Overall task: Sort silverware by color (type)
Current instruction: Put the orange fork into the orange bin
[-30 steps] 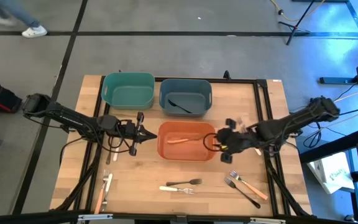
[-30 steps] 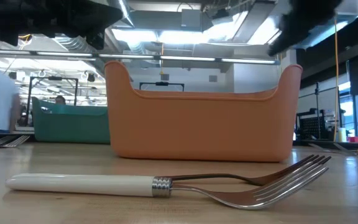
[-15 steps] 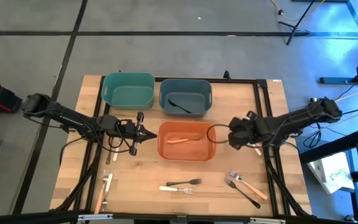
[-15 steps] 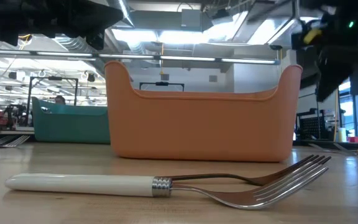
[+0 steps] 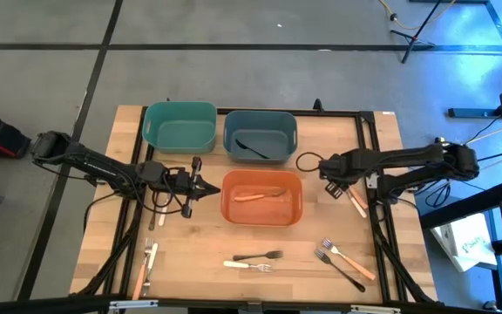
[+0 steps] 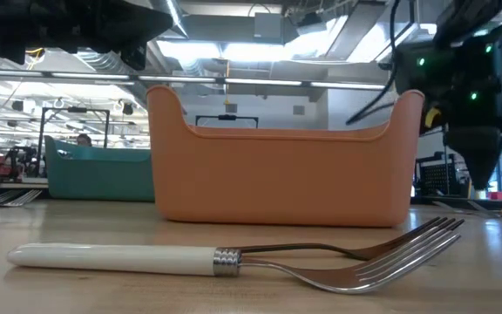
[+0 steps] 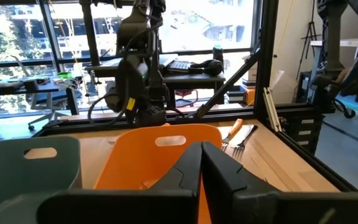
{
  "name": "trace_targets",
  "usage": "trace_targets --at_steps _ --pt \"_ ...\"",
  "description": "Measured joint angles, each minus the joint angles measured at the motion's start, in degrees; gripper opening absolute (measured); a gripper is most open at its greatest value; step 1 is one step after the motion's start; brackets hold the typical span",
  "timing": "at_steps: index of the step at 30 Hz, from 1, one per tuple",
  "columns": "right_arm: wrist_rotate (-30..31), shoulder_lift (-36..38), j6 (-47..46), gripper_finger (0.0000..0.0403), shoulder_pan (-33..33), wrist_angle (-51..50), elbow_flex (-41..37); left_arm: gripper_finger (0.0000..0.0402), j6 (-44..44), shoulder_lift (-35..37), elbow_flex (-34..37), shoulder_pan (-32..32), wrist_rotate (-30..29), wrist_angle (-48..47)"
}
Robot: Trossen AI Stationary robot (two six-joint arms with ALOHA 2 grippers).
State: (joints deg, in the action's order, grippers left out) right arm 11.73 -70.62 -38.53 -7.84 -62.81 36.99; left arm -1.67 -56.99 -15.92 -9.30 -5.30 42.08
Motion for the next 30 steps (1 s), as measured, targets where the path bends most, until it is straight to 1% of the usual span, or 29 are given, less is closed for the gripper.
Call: trace_targets --at_steps 2,8,11,20,24,27,30 --pt "-0.9 -1.0 0.6 0.0149 -1.9 0.2 -0.8 0.0006 0.0 0.0 0.0 0.0 0.0 0.0" --pt "-0.9 -4.8 3.3 0.0149 -6.1 0.4 -1.6 0.0006 0.0 0.0 0.0 0.0 0.0 0.0" --pt "-2.4 -6.5 4.5 0.0149 -6.5 2.1 -1.6 0.0006 0.0 0.0 0.0 0.0 0.0 0.0" --pt "-1.8 -13.1 4.6 0.0149 -6.5 2.6 -1.5 0.0006 0.0 0.0 0.0 0.0 -0.2 0.0" --pt "-0.9 -14.7 4.8 0.0148 -6.5 2.6 -1.4 0.0006 0.0 0.0 0.0 0.0 -0.2 0.0" --pt "-0.2 -14.8 5.4 0.0140 -6.5 2.8 -1.4 0.0006 0.0 0.0 0.0 0.0 -0.2 0.0" --pt "0.4 -14.8 5.2 0.0123 -6.5 3.0 -1.5 0.0006 0.0 0.0 0.0 0.0 -0.2 0.0"
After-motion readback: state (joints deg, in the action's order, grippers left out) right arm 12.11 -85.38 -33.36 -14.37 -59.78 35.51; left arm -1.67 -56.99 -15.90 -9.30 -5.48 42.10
